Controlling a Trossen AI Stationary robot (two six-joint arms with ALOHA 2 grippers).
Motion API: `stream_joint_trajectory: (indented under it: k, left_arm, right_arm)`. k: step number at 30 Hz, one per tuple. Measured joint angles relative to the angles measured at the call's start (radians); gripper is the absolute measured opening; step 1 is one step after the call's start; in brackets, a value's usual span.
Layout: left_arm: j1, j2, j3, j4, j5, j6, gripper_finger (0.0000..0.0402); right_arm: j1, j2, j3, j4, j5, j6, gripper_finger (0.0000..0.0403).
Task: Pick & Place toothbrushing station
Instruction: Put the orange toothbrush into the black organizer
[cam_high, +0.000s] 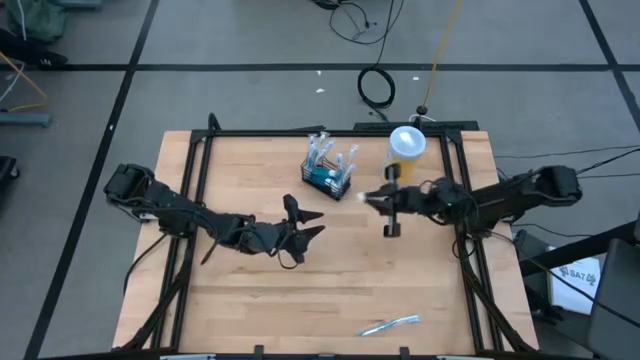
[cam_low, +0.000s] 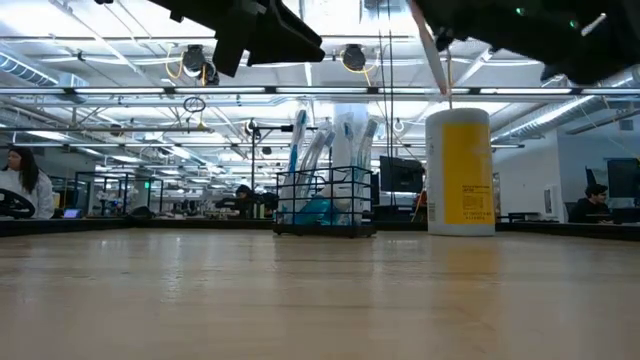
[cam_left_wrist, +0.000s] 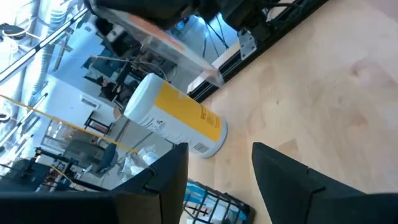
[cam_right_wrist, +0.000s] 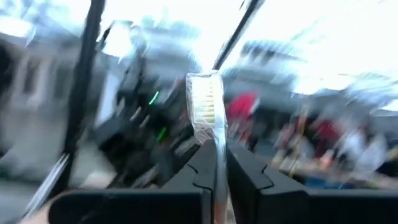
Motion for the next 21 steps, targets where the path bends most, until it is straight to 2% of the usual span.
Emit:
stream_joint_trajectory:
  k: [3,6,8,12,17,18,21]
  left_arm:
    - [0.007,0.000,0.000,0.000,0.000,0.014,0.0184]
    - [0.027,0.000,0.000,0.003,0.013,-0.068,0.0184]
    - [0.053,0.000,0.000,0.012,0.061,-0.178,0.0184]
    - [0.126,0.000,0.000,0.074,0.243,-0.470,0.0184]
    - [0.215,0.000,0.000,0.124,0.265,-0.764,0.0184]
    - [0.231,0.000,0.000,0.125,0.304,-0.793,0.0184]
    - [0.261,0.000,-0.001,0.138,0.508,-0.793,0.0184]
  right_arm:
    - [-0.001,0.088,-0.074,0.268,0.086,0.000,0.0013]
    - [-0.006,0.121,-0.059,0.242,0.106,-0.016,0.0013]
    - [-0.006,0.159,-0.010,0.266,0.101,-0.013,0.0013]
    - [-0.006,0.207,0.072,0.256,-0.025,-0.012,0.0013]
    - [0.002,0.249,0.149,0.229,-0.075,0.027,0.0013]
    - [0.002,0.257,0.164,0.227,-0.075,0.038,0.0013]
    - [0.002,0.272,0.205,0.218,-0.075,0.033,0.0013]
